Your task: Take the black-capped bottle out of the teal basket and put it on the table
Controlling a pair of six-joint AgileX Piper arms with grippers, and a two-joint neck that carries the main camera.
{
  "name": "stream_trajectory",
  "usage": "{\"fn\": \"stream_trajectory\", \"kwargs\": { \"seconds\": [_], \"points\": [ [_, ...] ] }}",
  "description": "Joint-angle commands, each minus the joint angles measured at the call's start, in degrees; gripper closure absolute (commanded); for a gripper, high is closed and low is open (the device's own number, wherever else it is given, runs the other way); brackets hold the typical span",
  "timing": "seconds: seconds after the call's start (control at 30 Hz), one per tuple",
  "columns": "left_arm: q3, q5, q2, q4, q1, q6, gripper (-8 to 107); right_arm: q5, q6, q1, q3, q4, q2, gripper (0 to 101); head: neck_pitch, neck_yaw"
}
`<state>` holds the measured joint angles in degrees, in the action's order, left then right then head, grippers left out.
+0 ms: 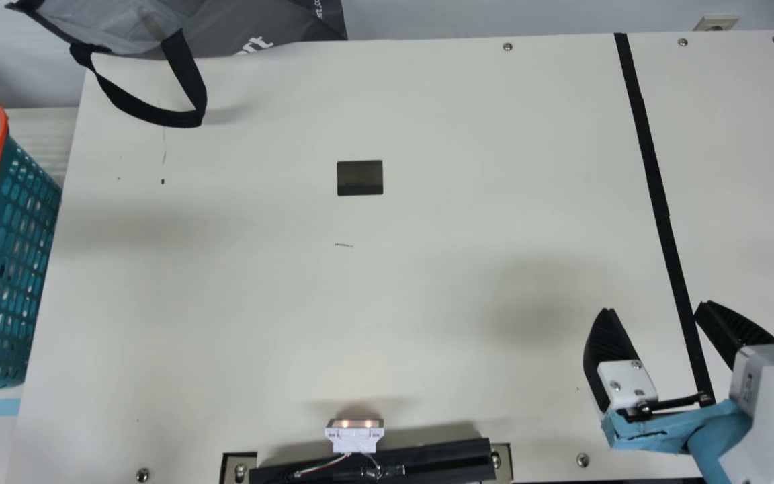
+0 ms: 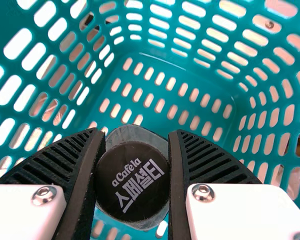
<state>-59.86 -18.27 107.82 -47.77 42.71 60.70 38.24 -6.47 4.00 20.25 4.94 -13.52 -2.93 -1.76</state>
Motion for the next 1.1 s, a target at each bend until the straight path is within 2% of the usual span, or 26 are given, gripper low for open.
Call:
{"fn": "stream_trajectory", "kwargs": {
  "seconds": [0.0, 0.57, 1.07],
  "points": [
    [0.0, -0.29, -0.59, 0.17, -0.03, -0.21, 99, 0.0, 0.0, 0.0, 0.0, 0.0, 0.0, 10, 0.21, 0.18],
    [0.22, -2.85, -8.77, 3.07, -0.74, -3.04, 99, 0.01, 0.0, 0.0, 0.0, -0.12, 0.0, 10, 0.21, 0.18],
    [-1.69, -5.89, -16.72, 8.89, -2.69, -11.04, 99, 0.01, 0.0, 0.0, 0.0, -0.12, 0.0, 10, 0.21, 0.18]
  ]
}}
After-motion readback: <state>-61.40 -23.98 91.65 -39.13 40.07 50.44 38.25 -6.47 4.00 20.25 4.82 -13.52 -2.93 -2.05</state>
